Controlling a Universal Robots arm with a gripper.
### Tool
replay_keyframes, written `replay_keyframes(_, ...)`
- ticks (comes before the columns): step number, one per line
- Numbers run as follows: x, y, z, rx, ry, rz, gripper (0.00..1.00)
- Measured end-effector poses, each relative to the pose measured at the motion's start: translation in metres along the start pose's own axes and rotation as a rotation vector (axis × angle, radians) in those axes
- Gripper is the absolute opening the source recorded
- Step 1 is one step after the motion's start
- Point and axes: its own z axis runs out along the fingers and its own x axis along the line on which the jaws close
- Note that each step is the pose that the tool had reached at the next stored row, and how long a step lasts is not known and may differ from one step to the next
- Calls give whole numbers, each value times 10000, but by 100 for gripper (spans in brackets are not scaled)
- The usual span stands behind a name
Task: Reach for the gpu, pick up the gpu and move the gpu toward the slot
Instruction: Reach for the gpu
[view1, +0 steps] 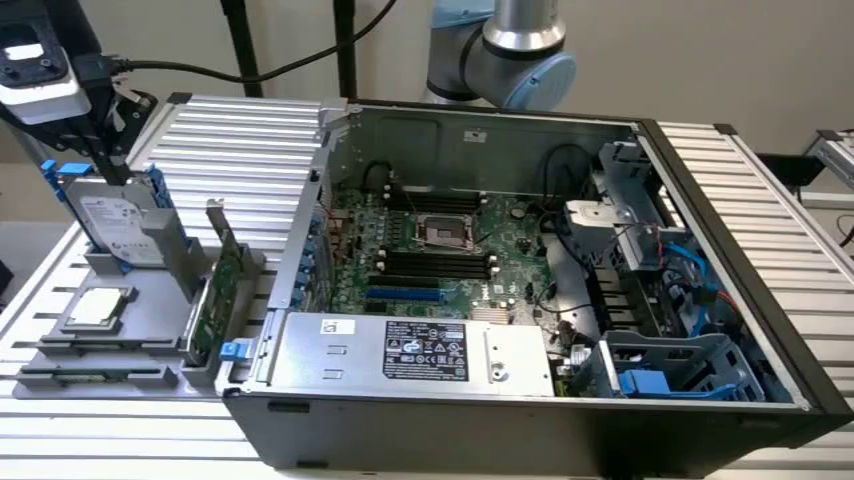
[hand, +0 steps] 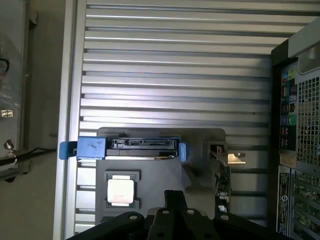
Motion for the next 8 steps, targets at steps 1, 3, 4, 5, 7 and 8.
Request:
replay_keyframes(1, -1, 0, 0, 0, 0, 0, 11)
replay_keyframes(3, -51, -11, 3, 1, 0, 1, 11)
replay_keyframes(4, -96, -24, 6, 0, -1, 0, 11)
replay_keyframes(5, -141, -36, 9, 1, 0, 0, 11)
replay_keyframes(7, -230, -61, 18, 0, -1, 1, 11)
replay_keyframes(8, -277, -75, 23, 1, -1, 0, 11)
